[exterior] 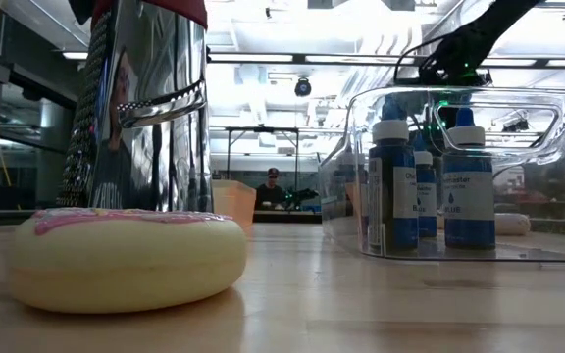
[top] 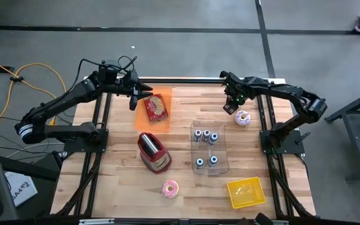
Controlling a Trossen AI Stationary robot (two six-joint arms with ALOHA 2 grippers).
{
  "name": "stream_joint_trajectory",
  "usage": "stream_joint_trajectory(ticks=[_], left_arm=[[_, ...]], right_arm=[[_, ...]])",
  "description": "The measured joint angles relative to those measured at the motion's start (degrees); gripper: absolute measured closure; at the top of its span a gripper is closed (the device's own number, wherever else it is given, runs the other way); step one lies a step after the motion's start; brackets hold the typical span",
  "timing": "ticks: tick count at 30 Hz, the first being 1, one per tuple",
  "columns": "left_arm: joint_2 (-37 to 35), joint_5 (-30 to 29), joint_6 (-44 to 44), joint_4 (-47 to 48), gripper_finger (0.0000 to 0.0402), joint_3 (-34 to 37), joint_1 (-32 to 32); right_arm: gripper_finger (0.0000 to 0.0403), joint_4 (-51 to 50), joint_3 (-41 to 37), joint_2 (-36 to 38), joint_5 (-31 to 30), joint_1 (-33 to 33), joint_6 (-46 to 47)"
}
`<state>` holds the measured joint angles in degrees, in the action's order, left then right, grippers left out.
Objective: Pick & Place Food Item
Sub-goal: Put the black donut into the yellow bin
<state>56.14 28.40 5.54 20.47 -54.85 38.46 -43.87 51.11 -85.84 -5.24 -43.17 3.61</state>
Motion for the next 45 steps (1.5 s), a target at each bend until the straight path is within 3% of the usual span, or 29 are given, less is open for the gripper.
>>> stream_joint_trajectory(ticks=[15, 29, 45], left_arm=[[0.02, 0.37, -0.44, -0.09, 0.0293, 0.00, 0.00], [0.02, 0.33, -0.44, 0.01, 0.0293, 0.00, 0.00], [0.04, 2.78, -0.42, 0.04, 0.0293, 0.00, -0.02]], right_arm=[[0.0250, 8.76, -3.38, 0.00, -0.83, -0.12, -2.51], [0.0250, 8.93, -3.38, -0.01, -2.24, -0.12, -3.86], [0.0250, 9.46, -3.32, -6.16, -2.38, -0.45, -3.85]])
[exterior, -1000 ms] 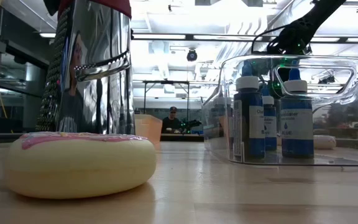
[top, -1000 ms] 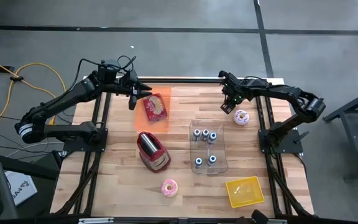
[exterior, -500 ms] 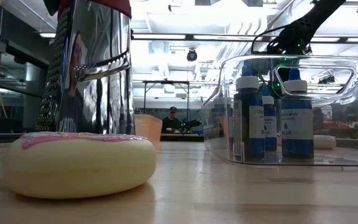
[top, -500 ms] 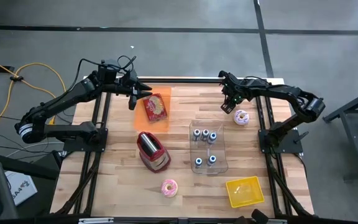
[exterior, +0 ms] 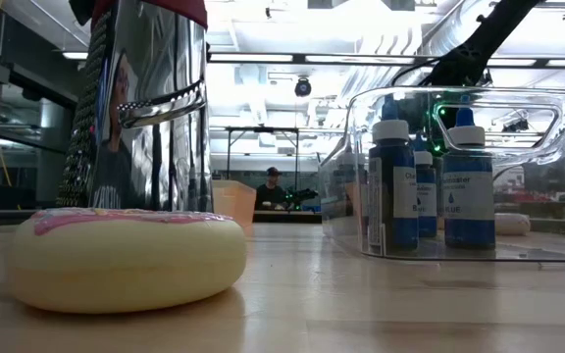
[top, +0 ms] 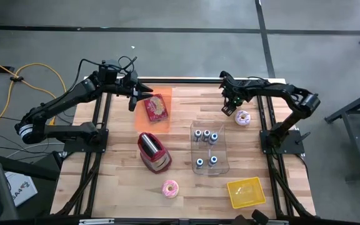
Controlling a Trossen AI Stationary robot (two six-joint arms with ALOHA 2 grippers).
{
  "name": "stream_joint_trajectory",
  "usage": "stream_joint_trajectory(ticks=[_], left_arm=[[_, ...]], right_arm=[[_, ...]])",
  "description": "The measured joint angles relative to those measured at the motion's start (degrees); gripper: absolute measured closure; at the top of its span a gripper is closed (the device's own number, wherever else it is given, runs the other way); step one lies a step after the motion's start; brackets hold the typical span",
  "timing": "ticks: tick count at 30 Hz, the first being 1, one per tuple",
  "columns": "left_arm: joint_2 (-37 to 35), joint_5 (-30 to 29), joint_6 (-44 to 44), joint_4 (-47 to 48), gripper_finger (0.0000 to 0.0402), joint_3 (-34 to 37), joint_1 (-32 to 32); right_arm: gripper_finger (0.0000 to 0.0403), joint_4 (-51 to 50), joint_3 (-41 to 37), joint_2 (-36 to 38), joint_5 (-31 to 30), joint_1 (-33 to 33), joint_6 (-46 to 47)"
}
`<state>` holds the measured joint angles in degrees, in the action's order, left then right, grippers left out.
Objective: Pick & Place Food Item
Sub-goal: Put the black donut into the yellow bin
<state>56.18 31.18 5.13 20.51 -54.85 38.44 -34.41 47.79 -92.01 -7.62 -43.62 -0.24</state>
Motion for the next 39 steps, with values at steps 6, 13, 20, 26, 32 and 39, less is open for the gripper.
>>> stream_joint_trajectory(ticks=[6, 13, 20, 26, 32, 39], left_arm=[[0.00, 0.02, 0.00, -0.02, 0.0293, 0.00, 0.00], [0.00, 0.03, 0.00, -0.02, 0.0293, 0.00, 0.00], [0.00, 0.04, 0.00, -0.02, 0.0293, 0.00, 0.00], [0.00, 0.06, 0.00, -0.02, 0.0293, 0.00, 0.00], [0.00, 0.07, 0.00, -0.02, 0.0293, 0.00, 0.00], [0.00, 0.07, 0.00, -0.04, 0.0293, 0.00, 0.00]], right_arm=[[0.0256, -0.30, 0.00, 0.75, -0.08, -0.02, -0.01], [0.0281, -0.90, 0.00, 1.42, -0.22, -0.02, -0.01], [0.0302, -1.01, 0.00, 1.44, -0.20, -0.02, -0.01], [0.0316, -1.03, 0.00, 1.46, -0.20, -0.02, -0.66], [0.0324, -1.38, 0.00, 1.46, -0.17, -0.02, -1.08], [0.0325, -5.56, 1.73, 1.46, 0.26, 0.00, -1.10]])
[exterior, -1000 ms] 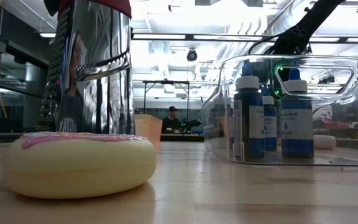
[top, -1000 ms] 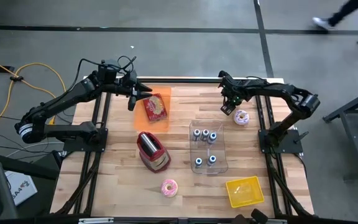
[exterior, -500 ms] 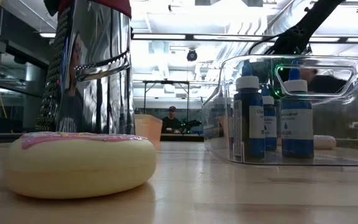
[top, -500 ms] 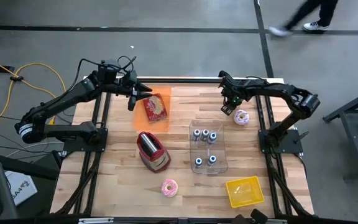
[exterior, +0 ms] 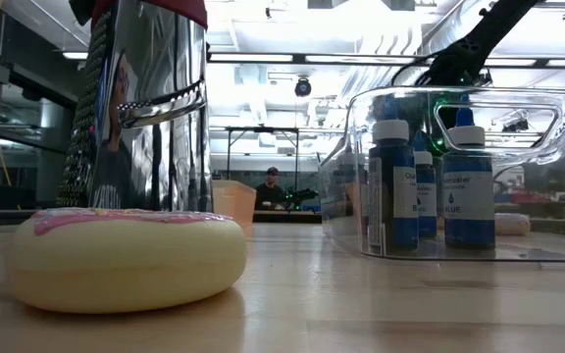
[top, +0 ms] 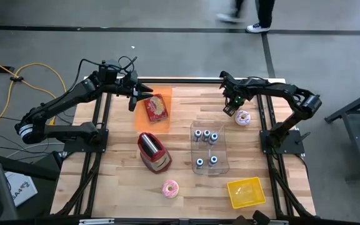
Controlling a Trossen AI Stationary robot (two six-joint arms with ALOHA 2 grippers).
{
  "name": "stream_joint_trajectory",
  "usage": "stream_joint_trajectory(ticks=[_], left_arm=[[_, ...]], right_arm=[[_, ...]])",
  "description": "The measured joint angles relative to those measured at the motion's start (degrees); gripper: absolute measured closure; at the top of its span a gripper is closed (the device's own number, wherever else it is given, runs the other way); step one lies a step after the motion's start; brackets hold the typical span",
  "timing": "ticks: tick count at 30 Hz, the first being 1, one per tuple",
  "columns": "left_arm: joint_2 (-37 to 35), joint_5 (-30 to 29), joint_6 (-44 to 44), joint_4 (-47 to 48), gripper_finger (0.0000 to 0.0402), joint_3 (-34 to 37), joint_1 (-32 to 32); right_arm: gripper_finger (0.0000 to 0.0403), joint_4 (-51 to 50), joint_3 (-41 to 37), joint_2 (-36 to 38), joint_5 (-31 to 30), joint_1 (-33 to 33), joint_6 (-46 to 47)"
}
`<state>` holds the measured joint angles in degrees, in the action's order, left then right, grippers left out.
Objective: Pick & Place Food Item
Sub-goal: Put the black donut into the yellow bin
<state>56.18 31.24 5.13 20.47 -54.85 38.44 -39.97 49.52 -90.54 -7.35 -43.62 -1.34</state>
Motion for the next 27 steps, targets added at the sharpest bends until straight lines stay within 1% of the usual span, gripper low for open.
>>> stream_joint_trajectory(ticks=[7, 11, 16, 21, 27], left_arm=[[0.00, 0.02, 0.02, -0.02, 0.0293, 0.00, 0.00], [0.00, 0.02, 0.02, -0.02, 0.0293, 0.00, 0.00], [0.00, 0.02, 0.03, -0.01, 0.0293, 0.00, 0.00], [0.00, 0.02, 0.04, 0.00, 0.0293, 0.00, 0.00], [0.00, 0.22, 0.02, -0.02, 0.0293, 0.00, 0.00]], right_arm=[[0.0325, -5.39, 4.70, 1.60, 0.17, 0.39, 0.00], [0.0325, -7.97, 7.70, 4.53, 0.14, 1.34, 0.18], [0.0325, -12.13, 11.20, 8.59, -0.07, 3.66, 3.46], [0.0325, -15.40, 12.62, 12.97, -0.24, 7.65, 7.21], [0.0325, -19.16, 12.87, 17.49, -0.22, 14.55, 9.64]])
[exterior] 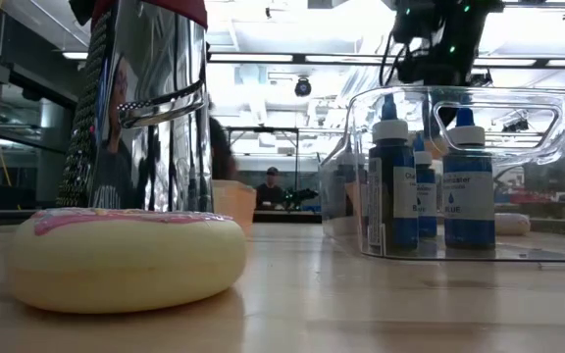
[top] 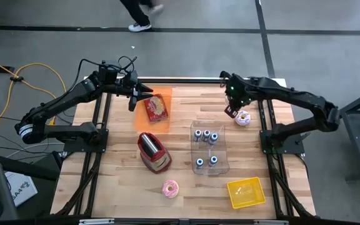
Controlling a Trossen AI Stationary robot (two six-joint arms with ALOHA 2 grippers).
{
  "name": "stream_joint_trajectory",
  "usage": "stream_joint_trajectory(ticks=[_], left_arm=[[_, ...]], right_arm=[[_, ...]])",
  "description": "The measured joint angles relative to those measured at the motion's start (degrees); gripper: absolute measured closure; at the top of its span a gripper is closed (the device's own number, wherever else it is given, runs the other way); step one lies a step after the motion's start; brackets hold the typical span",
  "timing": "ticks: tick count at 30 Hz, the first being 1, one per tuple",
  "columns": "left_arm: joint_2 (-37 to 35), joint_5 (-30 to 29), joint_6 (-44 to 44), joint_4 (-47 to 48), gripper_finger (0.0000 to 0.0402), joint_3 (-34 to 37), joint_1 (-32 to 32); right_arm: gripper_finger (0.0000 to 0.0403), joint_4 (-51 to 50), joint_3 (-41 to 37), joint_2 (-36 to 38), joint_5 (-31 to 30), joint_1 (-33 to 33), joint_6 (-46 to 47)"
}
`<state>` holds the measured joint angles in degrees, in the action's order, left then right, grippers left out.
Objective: Pick & Place Food Item
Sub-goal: Put the black donut into the yellow bin
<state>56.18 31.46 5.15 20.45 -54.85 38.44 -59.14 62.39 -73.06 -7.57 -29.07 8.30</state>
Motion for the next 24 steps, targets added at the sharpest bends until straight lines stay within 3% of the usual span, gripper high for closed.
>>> stream_joint_trajectory(ticks=[10, 14, 24], left_arm=[[0.00, 0.04, -0.53, 0.00, 0.0293, 0.00, 0.00], [0.00, 0.04, -1.41, 0.00, 0.0293, 0.00, 0.00], [0.00, 0.02, -3.73, -0.01, 0.0293, 0.00, 0.00]], right_arm=[[0.0325, -5.91, 0.00, 4.10, 0.54, 14.48, 8.02], [0.0325, -8.38, 0.00, 4.63, 3.44, 20.79, 11.05], [0.0325, -8.88, 0.00, 4.63, 3.60, 36.95, 19.45]])
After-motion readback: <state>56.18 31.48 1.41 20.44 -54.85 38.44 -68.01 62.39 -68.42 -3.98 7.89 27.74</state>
